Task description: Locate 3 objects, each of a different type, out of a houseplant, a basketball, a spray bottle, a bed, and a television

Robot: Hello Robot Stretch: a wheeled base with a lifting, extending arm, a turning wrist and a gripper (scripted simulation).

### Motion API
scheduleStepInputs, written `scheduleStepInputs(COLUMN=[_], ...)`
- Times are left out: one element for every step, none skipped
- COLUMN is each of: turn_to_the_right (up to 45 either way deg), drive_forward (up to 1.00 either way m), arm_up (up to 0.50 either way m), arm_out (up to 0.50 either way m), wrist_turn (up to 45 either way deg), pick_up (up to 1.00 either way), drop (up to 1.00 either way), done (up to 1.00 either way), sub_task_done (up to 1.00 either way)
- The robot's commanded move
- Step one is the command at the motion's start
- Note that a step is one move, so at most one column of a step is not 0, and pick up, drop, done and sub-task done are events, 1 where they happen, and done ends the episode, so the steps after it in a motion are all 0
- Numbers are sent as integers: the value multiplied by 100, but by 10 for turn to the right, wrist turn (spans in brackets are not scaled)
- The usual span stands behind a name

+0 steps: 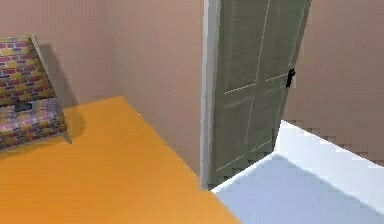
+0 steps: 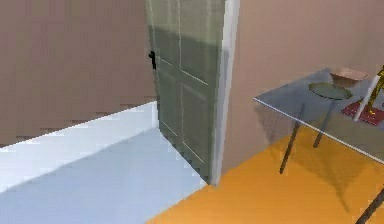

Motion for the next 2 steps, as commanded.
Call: scheduleStepInputs(turn_to_the_right=[0,-450], drive_forward=[35,0], arm_up=[0,0], arm_out=[0,0], wrist_turn=[0,0], pick_up=[0,0], drop=[0,0], done=[0,0], sub_task_done=[0,0])
